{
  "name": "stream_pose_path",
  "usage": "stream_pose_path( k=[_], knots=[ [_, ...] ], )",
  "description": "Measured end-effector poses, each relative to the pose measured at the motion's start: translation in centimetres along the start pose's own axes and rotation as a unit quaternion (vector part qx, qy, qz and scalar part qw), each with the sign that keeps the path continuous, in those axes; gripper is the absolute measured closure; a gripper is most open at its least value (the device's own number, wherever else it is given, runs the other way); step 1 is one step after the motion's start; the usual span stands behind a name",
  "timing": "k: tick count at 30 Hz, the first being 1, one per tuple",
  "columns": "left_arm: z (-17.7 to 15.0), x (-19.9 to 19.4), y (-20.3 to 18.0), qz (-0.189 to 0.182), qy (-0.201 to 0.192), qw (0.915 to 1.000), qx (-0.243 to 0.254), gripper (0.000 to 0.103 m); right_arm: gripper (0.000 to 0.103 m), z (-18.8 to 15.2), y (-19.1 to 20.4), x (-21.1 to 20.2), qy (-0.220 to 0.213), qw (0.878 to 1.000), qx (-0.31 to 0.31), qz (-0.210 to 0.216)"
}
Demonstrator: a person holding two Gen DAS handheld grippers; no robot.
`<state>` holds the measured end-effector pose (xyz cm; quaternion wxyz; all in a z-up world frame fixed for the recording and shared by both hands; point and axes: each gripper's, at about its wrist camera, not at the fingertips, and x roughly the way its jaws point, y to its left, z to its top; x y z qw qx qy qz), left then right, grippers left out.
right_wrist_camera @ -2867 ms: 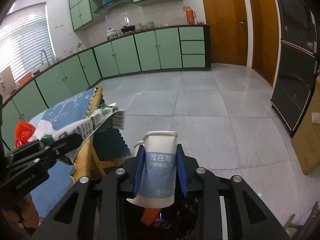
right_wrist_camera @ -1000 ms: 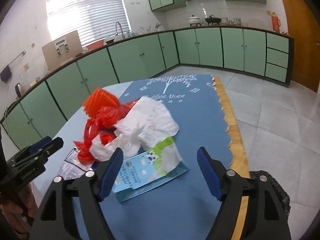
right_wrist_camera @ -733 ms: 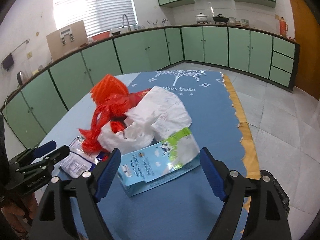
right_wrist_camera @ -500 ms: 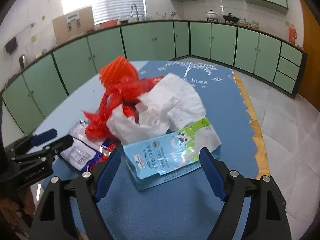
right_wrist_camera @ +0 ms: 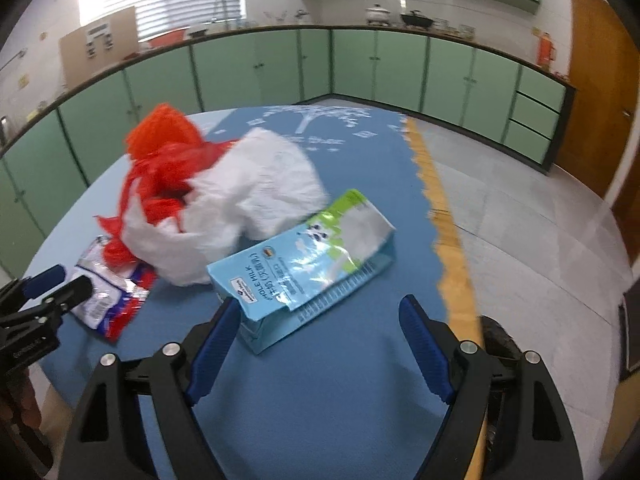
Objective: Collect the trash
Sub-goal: 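Return to the table and grasp the blue milk carton with the right tool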
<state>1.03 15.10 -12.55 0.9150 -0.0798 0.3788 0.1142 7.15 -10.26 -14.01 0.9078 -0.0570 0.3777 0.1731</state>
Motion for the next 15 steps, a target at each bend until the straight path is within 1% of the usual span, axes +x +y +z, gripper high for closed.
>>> stream_pose_path(
  k=[2,5,7,11,12,14,15],
  knots=[
    [0.0,0.1,0.0,-0.001,0.001,1.0,-0.001,0.033,0.024,0.0,-0.7,-0.3,-0.002,1.0,0.01,-0.009],
    [0.0,0.2,-0.2,-0.001,0.001,1.0,-0.003,0.033,0.024,0.4,-0.6,-0.7,-0.014,1.0,0.011,0.002],
    [0.0,0.1,-0.3,-0.001,-0.003,1.0,-0.006,0.033,0.024,0.7,0.1,-0.9,-0.019,1.0,0.006,0.013],
    [0.1,-0.2,-0.3,0.001,-0.01,0.9999,-0.01,0.033,0.022,1.4,1.7,-0.2,-0.021,1.0,0.005,0.022],
    [0.1,-0.2,-0.3,0.001,-0.011,0.9999,-0.01,0.033,0.022,1.6,2.0,0.1,-0.022,1.0,0.005,0.016],
    [0.2,-0.2,-0.2,0.001,-0.012,0.9999,-0.012,0.033,0.022,1.8,2.5,1.2,-0.012,1.0,0.005,-0.014],
    [0.2,-0.2,-0.1,0.0,-0.012,0.9999,-0.012,0.033,0.023,1.9,2.5,1.7,-0.007,1.0,0.013,-0.023]
  ],
)
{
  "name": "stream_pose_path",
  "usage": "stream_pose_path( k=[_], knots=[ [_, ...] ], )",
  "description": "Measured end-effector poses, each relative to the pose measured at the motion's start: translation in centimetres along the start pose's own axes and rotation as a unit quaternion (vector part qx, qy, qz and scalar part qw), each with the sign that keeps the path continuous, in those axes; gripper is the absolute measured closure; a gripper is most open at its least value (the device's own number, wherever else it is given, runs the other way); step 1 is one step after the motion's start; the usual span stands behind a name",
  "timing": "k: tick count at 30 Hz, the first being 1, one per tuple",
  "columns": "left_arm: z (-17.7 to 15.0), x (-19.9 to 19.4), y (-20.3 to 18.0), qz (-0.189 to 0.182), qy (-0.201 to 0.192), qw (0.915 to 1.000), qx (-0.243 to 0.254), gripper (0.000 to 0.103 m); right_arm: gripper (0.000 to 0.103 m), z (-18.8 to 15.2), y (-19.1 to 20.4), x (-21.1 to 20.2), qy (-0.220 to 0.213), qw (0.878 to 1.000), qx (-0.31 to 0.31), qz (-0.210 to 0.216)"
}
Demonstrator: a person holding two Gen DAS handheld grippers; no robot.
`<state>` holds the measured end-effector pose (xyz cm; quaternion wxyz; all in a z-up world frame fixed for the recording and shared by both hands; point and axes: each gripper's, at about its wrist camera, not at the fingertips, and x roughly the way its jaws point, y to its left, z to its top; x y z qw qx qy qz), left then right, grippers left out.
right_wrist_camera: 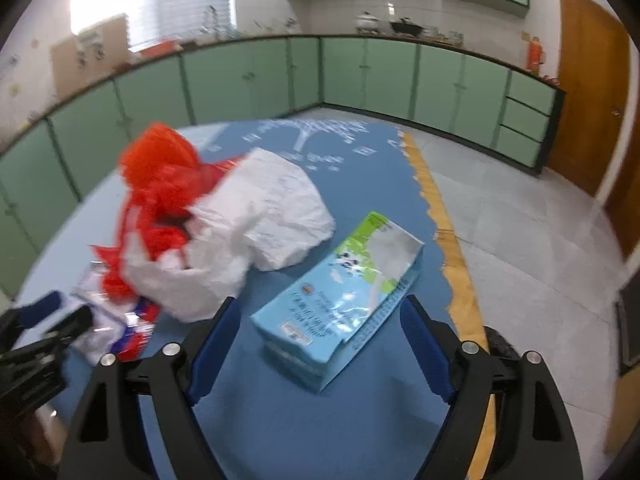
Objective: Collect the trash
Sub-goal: 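Return to the table and grasp the blue milk carton with the right tool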
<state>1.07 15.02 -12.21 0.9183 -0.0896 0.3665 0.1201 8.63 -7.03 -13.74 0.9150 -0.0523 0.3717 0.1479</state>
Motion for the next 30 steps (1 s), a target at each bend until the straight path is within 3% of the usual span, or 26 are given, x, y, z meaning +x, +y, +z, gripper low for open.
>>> stream_pose_path(
  k=[7,13,14,16,17,30],
  knots=[
    [0.1,0.3,0.5,-0.003,0.006,1.0,-0.006,0.031,0.023,-0.4,-0.9,0.5,0.015,0.999,0.022,-0.038],
    [0.1,0.6,0.6,-0.005,0.007,0.9999,-0.009,0.03,0.024,-1.0,-2.5,0.5,0.034,0.997,0.046,-0.043],
    [0.1,0.7,0.6,-0.005,0.007,0.9999,-0.009,0.03,0.026,-1.0,-2.6,0.7,0.035,0.997,0.048,-0.041],
    [0.1,0.7,0.6,-0.006,0.007,0.9999,-0.01,0.03,0.055,-1.1,-2.6,1.2,0.049,0.997,0.047,-0.029],
    [0.1,0.7,0.6,-0.006,0.007,0.9999,-0.01,0.03,0.057,-1.2,-2.6,1.2,0.049,0.997,0.044,-0.028],
    [0.0,1.6,0.5,-0.005,0.025,0.9996,-0.01,0.018,0.058,-1.5,-2.4,0.3,0.039,0.999,0.031,0.009]
  ],
)
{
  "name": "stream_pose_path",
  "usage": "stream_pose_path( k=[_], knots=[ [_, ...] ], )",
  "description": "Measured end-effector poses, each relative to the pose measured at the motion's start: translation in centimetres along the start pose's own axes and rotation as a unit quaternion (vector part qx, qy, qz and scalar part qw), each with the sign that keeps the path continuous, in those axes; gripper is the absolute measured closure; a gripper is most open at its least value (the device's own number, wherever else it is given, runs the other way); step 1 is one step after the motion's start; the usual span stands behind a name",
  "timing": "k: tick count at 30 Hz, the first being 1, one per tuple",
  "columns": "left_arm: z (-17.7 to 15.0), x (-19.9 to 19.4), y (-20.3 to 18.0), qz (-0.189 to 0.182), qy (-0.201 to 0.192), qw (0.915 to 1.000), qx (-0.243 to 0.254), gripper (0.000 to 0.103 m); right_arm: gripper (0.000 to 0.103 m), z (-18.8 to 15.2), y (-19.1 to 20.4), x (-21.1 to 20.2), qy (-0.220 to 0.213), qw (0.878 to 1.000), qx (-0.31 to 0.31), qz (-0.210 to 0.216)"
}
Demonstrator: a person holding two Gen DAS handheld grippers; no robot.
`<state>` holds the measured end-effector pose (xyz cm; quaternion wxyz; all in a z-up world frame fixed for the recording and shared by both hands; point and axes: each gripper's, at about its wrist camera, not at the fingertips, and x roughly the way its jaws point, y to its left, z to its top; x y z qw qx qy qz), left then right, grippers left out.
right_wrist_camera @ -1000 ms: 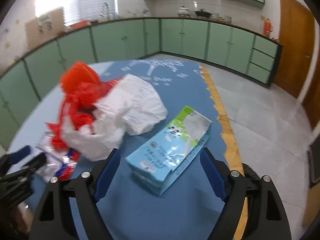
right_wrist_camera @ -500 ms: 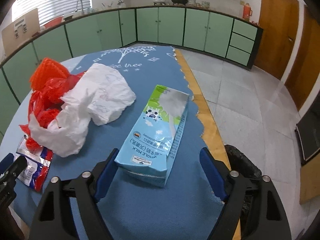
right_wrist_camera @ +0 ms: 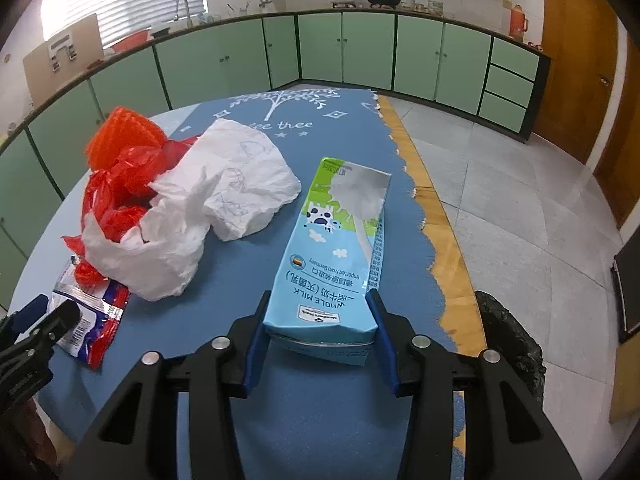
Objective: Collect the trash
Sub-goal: 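Grasp the white-and-blue snack bag with the left tool while the right tool holds the carton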
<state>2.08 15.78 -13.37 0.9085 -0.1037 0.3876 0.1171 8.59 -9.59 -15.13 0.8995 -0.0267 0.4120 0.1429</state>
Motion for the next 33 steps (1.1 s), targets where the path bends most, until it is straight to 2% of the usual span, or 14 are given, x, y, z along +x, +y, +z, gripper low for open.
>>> stream_pose_path(
  k=[5,9,15,20,21,22,23,25,27,28,30,33],
  knots=[
    [0.0,0.2,-0.1,0.01,0.005,0.9999,0.002,0.014,0.057,0.0,0.0,0.1,0.0,1.0,-0.003,0.001],
    [0.2,-0.7,0.5,0.02,-0.012,0.9996,-0.013,0.014,0.057,0.1,-0.1,0.2,0.001,1.0,-0.004,0.001],
    [0.2,0.2,1.4,0.018,0.013,0.9994,-0.024,0.011,0.057,0.1,0.0,0.3,0.001,1.0,-0.006,0.0],
    [0.0,0.8,0.8,0.019,0.025,0.9995,-0.007,0.01,0.057,0.1,0.1,0.4,0.001,1.0,-0.008,-0.001],
    [0.0,0.8,0.7,0.02,0.025,0.9995,-0.005,0.015,0.057,0.1,0.1,0.4,0.001,1.0,-0.008,-0.002],
    [-0.1,0.8,0.6,0.022,0.024,0.9995,-0.003,0.025,0.057,0.1,0.1,0.4,0.001,1.0,-0.008,-0.001],
    [-0.1,0.7,0.6,0.027,0.021,0.9994,-0.004,0.031,0.057,0.1,0.1,0.4,0.001,1.0,-0.008,-0.001],
    [0.0,0.4,1.0,0.022,0.014,0.9996,-0.014,0.055,0.057,0.1,0.1,0.4,0.001,1.0,-0.008,-0.001],
    [0.0,0.2,0.9,0.013,0.01,0.9998,-0.015,0.067,0.057,0.1,0.1,0.4,0.001,1.0,-0.009,-0.002],
    [0.0,0.2,0.7,0.01,0.008,0.9999,-0.01,0.076,0.057,0.1,0.1,0.4,0.001,1.0,-0.009,-0.002],
    [0.0,0.0,0.2,0.001,0.003,1.0,-0.003,0.083,0.057,0.1,0.1,0.4,0.001,1.0,-0.008,-0.002],
    [0.2,-0.7,-0.1,-0.008,-0.009,0.9999,-0.002,0.088,0.057,0.1,0.1,0.4,0.0,1.0,-0.006,0.0]
  ],
)
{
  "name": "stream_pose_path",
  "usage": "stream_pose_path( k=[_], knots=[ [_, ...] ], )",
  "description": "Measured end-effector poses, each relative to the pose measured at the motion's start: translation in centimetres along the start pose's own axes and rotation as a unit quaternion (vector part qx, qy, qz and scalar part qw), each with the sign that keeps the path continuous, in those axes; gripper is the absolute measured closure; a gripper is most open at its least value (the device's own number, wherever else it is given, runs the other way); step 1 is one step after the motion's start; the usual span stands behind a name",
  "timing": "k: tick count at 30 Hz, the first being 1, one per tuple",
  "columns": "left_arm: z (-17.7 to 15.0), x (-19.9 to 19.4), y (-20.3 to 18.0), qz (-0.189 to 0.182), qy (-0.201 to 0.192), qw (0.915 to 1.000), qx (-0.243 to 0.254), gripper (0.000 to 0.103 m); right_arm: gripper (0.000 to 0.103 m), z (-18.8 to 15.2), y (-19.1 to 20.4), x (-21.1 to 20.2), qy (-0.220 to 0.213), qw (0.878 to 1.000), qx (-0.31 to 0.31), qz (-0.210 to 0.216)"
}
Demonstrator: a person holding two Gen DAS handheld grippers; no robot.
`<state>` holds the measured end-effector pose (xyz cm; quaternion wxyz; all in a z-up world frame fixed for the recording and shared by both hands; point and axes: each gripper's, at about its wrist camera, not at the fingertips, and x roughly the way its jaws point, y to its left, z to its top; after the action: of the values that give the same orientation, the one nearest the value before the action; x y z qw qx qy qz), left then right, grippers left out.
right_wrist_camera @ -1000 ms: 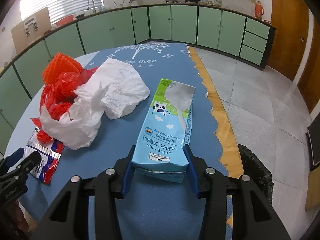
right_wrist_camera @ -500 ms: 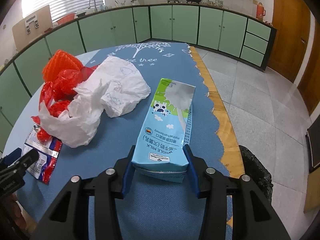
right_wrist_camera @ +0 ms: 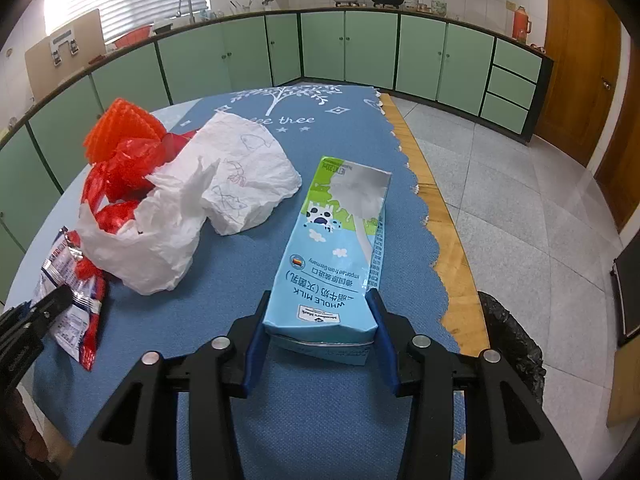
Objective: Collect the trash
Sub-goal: 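Grasp the white-and-blue snack bag with the left tool while the right tool holds the carton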
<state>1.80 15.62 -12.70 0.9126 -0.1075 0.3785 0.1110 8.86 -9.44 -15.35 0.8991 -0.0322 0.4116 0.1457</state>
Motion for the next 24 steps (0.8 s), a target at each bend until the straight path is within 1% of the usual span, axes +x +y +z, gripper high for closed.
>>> stream_pose_path(
  k=[3,6,11,14,18,24],
  knots=[
    [0.5,-1.2,0.2,-0.001,-0.015,0.9999,-0.006,0.09,0.057,0.1,-0.3,-0.4,-0.005,1.0,0.006,0.005],
    [1.1,-2.9,0.6,0.015,-0.039,0.9991,-0.005,0.091,0.057,0.3,-0.4,-1.2,-0.02,1.0,0.003,0.009],
    [2.5,-5.8,1.4,0.041,-0.082,0.9956,-0.017,0.091,0.057,0.7,-0.7,-3.3,-0.052,0.999,-0.005,0.016],
    [3.4,-7.5,1.2,0.044,-0.11,0.9929,-0.014,0.091,0.057,1.2,-1.0,-4.6,-0.065,0.998,-0.006,0.021],
    [4.7,-9.3,-0.5,0.028,-0.141,0.9896,0.003,0.091,0.057,1.9,-1.4,-6.2,-0.078,0.997,-0.006,0.028],
    [5.8,-9.4,-4.4,-0.014,-0.154,0.9876,0.029,0.091,0.057,2.4,-2.2,-8.7,-0.1,0.995,0.001,0.03]
  ],
)
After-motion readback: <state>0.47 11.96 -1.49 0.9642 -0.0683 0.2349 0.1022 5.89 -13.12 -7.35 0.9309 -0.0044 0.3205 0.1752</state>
